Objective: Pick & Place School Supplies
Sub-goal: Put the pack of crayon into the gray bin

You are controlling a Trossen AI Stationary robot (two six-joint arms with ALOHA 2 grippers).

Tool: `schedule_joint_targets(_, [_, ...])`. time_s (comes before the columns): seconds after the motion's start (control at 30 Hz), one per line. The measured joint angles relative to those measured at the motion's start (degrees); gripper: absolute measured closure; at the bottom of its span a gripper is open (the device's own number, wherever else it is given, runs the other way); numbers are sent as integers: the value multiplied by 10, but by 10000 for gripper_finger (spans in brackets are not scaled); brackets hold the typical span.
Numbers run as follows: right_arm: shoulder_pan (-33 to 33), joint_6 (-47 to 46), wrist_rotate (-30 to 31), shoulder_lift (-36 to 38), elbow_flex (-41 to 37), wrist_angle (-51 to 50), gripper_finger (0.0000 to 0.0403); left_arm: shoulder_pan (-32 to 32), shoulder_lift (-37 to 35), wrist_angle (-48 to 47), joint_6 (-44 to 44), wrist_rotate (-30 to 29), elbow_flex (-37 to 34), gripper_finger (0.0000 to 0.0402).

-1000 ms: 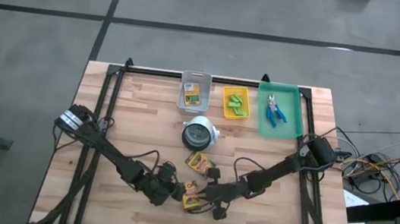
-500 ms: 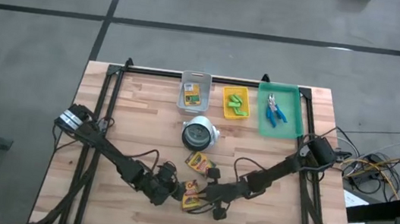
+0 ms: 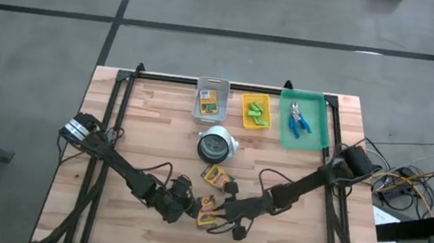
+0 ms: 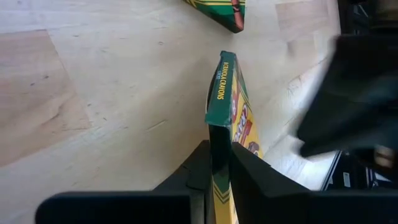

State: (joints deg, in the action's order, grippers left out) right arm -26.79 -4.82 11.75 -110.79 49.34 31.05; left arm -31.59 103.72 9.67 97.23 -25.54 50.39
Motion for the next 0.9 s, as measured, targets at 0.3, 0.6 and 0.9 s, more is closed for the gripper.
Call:
schedule_joint_targets(0.3, [-24, 26, 1, 121, 0, -72, 335, 0, 0, -1, 1, 1, 0, 362])
schedule_joint_targets(0.6, [-77, 150, -31, 269, -14, -86, 335, 0, 0, -2, -26, -1, 0, 362])
schedule_joint_targets(0.9, [-79, 110, -79, 418, -74, -86, 335, 0, -26, -11, -118, -11, -1, 362])
